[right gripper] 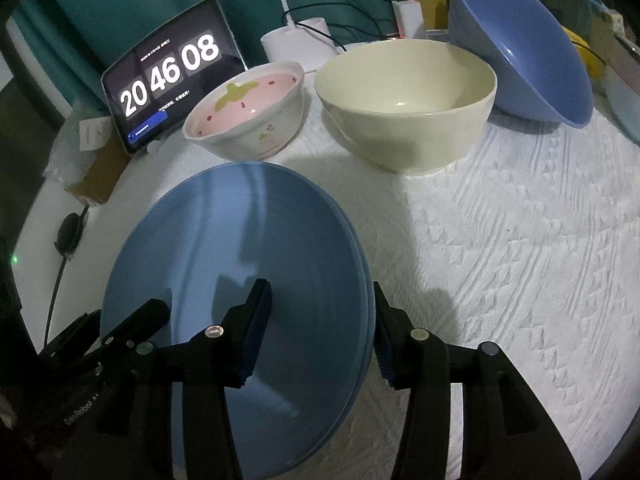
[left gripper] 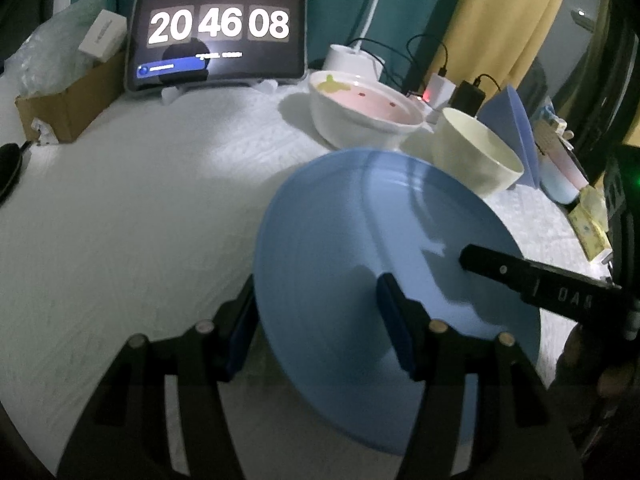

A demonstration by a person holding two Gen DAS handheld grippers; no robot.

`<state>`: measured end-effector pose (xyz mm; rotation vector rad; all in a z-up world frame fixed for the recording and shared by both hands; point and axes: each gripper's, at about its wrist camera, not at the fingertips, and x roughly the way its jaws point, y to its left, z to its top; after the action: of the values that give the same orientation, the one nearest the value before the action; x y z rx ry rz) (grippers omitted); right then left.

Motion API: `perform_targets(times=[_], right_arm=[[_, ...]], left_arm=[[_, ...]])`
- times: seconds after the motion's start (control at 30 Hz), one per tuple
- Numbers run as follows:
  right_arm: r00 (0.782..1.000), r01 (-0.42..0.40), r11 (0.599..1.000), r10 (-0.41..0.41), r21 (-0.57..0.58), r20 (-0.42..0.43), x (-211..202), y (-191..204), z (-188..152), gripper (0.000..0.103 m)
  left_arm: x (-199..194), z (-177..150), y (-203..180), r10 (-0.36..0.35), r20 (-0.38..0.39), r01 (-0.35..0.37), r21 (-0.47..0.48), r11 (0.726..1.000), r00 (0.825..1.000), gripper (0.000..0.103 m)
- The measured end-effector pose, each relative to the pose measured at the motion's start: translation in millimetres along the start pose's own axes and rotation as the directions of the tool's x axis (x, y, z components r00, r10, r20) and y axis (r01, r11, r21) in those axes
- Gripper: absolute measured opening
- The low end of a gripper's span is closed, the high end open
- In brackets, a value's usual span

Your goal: Organize plates and bowls

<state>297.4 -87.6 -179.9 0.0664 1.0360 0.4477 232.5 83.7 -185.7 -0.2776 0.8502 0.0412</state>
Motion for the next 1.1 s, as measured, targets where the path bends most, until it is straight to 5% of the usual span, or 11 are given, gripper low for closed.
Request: perform_targets(times=[0.23,0.57,1.1], right_arm=[[1.000,0.008,1.000,-0.008,0.001,-0.013,-4.3,-4.3,-0.6,0.050],[1.000,0.021,0.999,-0.022,0.041,0.020,-27.4,-23.4,-4.7,0.050],[0.996,0.016,0.996,-0.023,0.086,0.084,-65.1,-54.0,-18.8,0.050]], left_arm=[[-3.1,2.2,-0.5,0.017,-0.011,-0.018,-0.026,0.999,1.000,0.060],[-26.7,3.4,-6.0,0.084,0.084,-0.083,-0.017,0.996,0.993,0.061],[-52.3,4.5,-52.3,0.063,0.158,-0.074,0.062,0.995,0.985,0.062]])
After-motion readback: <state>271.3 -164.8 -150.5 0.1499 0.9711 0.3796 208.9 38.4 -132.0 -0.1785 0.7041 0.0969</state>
